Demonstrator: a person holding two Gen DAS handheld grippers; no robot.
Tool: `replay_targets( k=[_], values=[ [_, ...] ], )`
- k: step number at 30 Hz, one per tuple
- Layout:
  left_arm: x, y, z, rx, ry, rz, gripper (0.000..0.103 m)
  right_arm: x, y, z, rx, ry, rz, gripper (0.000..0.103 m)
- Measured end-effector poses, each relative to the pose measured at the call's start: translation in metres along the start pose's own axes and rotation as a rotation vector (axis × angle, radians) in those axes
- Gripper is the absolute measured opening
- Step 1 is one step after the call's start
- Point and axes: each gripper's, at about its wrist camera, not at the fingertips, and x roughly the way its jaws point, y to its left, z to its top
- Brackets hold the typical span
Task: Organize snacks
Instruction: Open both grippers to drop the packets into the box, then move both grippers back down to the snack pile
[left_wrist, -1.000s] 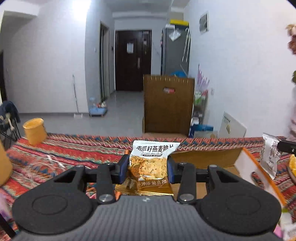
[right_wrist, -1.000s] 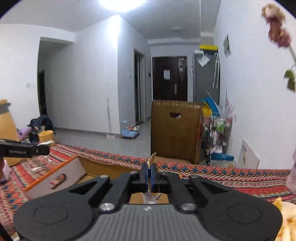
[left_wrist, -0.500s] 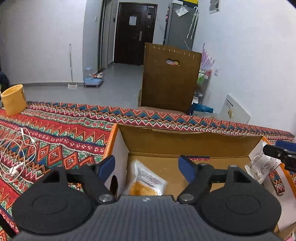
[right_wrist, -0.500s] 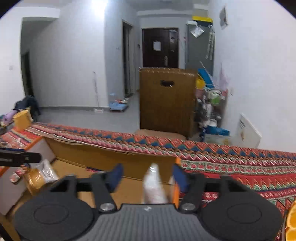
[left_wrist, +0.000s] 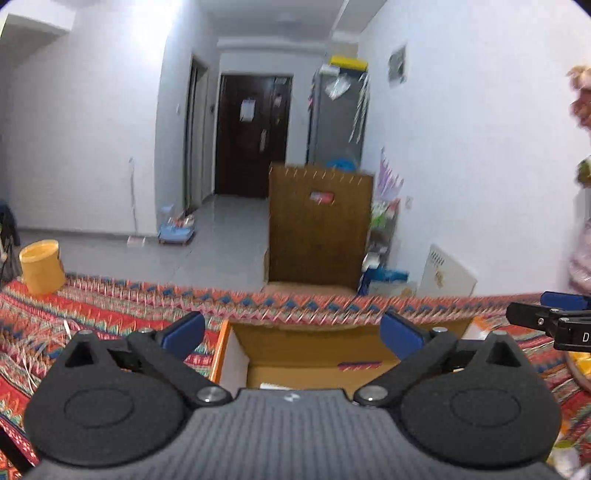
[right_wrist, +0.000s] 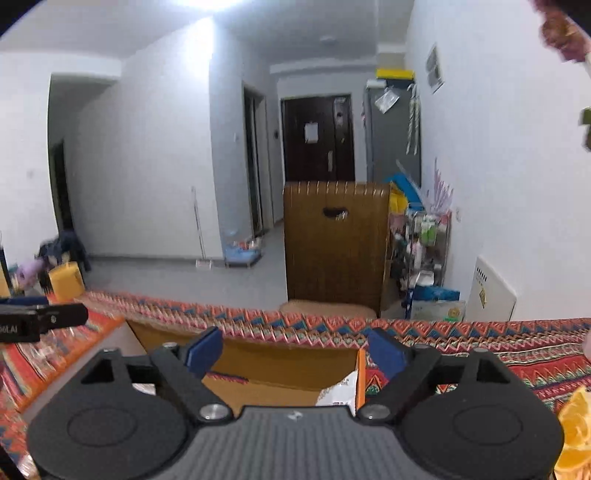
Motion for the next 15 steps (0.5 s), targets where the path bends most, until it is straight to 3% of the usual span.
replay_targets(
  k=[1, 2, 9, 15],
  values=[
    [-0.011, -0.002, 0.002, 0.012, -0.013, -0.003, 0.103, -0.012, 0.003, 0.002, -0.001, -0.019, 0.004, 0.102],
    [-0.023, -0.005, 0.003, 0.025, -0.026, -0.004, 0.103, -0.024, 0.005, 0.002, -0.007, -0.035, 0.006, 0.103],
    [-0.132, -0.014, -0.008, 0.077, -0.143, -0.037, 0.103, -0.115, 0.027, -0.007, -0.033, -0.112, 0.003, 0.103],
    [-0.232, -0.017, -0.046, 0.096, -0.210, -0.093, 0.103, -0.203, 0.044, -0.028, -0.050, -0.172, -0.007, 0.103]
  ],
)
